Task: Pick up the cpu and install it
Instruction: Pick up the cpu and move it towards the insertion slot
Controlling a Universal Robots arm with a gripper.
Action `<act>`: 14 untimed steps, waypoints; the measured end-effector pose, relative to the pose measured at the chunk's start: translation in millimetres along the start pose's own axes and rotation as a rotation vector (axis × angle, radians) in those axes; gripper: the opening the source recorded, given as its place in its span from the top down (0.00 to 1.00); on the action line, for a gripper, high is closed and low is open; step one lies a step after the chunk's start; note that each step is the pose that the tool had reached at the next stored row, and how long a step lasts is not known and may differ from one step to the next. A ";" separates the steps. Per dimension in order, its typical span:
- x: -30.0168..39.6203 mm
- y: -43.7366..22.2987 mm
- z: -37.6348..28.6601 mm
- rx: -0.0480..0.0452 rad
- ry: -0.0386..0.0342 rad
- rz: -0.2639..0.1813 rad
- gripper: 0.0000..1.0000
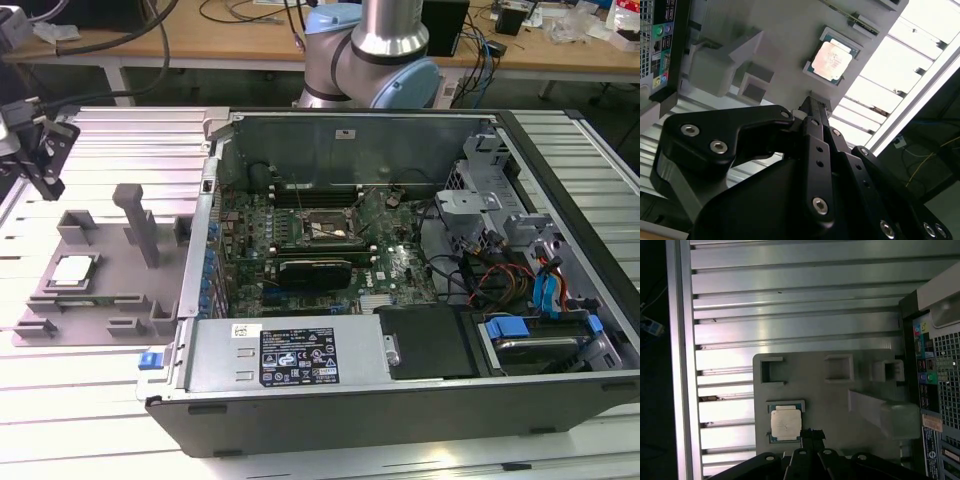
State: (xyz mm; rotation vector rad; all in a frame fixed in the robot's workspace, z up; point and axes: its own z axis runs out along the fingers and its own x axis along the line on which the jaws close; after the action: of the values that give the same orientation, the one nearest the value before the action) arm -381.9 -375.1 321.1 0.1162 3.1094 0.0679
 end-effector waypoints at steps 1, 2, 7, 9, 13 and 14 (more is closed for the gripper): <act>0.5 -0.1 0.9 0.0000 -0.0002 0.000 0.89; 1.1 -0.2 1.8 0.0000 -0.0003 0.000 0.89; 4.4 -0.6 6.7 -0.0001 -0.0017 0.000 0.89; 5.9 -0.8 9.0 -0.0003 -0.0025 0.000 0.89; 10.0 -1.4 15.4 -0.0003 -0.0035 0.000 0.89; 11.1 -1.6 17.1 -0.0003 -0.0039 0.000 0.89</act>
State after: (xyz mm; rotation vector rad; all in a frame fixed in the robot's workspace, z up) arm -392.6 -375.1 303.6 0.1160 3.1055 0.0681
